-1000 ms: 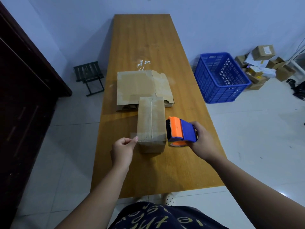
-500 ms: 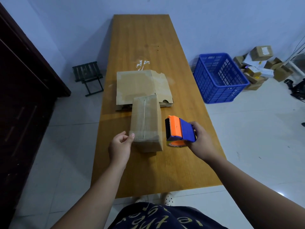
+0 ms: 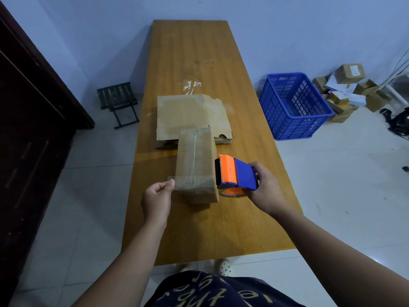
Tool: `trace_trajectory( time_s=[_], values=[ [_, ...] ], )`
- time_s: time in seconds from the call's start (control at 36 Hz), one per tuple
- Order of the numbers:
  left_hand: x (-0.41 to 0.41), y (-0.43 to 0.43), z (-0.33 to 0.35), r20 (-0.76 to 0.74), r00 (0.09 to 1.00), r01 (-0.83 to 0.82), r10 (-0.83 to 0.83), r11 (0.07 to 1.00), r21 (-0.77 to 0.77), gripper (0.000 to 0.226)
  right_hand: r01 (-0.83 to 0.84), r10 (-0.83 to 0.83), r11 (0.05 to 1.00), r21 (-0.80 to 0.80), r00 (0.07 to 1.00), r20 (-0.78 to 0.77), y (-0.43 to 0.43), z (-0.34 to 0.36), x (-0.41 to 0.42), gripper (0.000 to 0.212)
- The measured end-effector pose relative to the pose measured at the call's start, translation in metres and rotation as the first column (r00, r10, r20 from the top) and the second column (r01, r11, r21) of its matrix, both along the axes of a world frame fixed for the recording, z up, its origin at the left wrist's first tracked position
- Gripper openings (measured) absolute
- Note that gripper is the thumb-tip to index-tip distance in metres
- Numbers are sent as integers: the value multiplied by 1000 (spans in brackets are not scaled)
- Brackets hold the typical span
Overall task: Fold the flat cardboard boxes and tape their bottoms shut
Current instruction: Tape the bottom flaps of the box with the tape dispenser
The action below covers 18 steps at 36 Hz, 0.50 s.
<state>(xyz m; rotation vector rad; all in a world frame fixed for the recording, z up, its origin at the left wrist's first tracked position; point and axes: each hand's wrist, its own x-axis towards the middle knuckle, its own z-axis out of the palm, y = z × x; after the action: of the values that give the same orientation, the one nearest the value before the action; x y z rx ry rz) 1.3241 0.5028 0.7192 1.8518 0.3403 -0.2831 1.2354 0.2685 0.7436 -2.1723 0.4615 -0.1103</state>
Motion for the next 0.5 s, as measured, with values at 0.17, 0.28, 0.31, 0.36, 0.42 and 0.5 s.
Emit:
trace_trajectory(
  time_s=[0.17,0.28,0.31,0.36,0.42,0.5],
  values=[
    [5,1,-2,-34,999,25,-22,996,80,31,-17,18,999,-29,1000,9,2,1,0,40],
    [5,2,-1,-73,997,38,-31,995,96,33,-23,22,999,-46,1000,-11,2,1,1,42],
    [5,2,0,-79,996,41,-33,994,99,33,-23,22,999,-49,1000,-16,2,1,2,42],
    [4,2,0,-85,996,49,-40,993,109,31,-24,23,998,-58,1000,-18,3,1,2,43],
    [4,3,1,-87,995,54,-45,992,112,30,-26,25,998,-64,1000,-19,3,2,2,42],
    [3,4,1,-91,995,55,-45,992,117,32,-27,26,997,-72,999,-18,3,2,2,42]
  ],
)
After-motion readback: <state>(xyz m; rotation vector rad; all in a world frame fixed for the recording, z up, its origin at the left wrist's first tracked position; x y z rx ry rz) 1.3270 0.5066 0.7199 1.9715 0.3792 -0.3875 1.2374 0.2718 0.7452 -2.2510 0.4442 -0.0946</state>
